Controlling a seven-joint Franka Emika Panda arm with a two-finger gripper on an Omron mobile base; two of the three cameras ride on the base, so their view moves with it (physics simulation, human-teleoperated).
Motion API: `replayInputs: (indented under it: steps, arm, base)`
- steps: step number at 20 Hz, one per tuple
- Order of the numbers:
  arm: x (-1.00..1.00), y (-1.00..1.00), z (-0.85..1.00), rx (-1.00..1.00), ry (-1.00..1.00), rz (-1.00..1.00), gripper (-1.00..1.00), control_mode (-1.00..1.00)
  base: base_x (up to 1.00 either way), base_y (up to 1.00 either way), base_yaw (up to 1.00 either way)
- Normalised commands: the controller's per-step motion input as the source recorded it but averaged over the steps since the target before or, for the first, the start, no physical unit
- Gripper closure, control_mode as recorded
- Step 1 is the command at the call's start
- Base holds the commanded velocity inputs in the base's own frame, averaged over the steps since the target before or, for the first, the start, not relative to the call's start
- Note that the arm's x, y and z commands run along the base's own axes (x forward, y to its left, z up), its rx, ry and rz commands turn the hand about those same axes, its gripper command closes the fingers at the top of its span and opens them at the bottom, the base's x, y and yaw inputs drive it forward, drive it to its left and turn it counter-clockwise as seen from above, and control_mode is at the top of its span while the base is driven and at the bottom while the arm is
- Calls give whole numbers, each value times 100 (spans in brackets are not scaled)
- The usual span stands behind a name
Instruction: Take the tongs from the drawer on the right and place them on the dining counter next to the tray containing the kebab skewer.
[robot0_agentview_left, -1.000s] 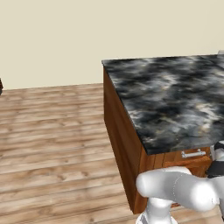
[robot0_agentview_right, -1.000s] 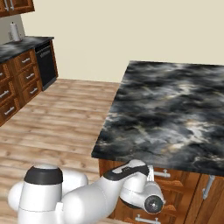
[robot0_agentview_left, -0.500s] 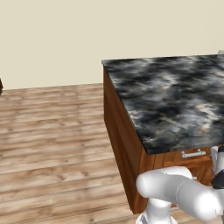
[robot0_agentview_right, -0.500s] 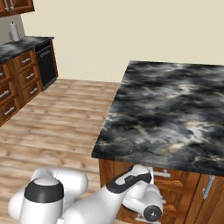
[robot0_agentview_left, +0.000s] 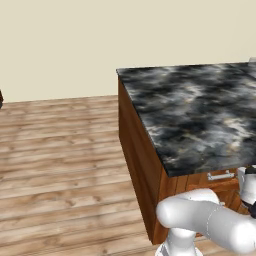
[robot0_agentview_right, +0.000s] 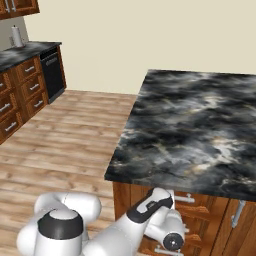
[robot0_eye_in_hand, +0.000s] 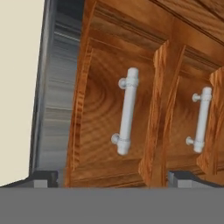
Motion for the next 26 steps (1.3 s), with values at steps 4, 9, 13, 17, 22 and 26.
replayInputs:
  steps: [4, 9, 13, 17, 22, 26]
  arm:
    - [30, 0, -25, 2, 0, 0, -100, -100]
    - [33, 0, -30, 2, -1, 0, -100, -100]
    - [24, 0, -23, 3, -4, 0, -100, -100]
    - [15, 0, -16, 5, -4, 0, -100, -100]
    - [2, 0, -13, 6, -3, 0, -100, -100]
    - [2, -1, -14, 3, -3, 0, -100, -100]
  base:
    - [0, 0, 0]
    - [0, 0, 0]
    - [0, 0, 0]
    - [0, 0, 0]
    - [0, 0, 0]
    - [0, 0, 0]
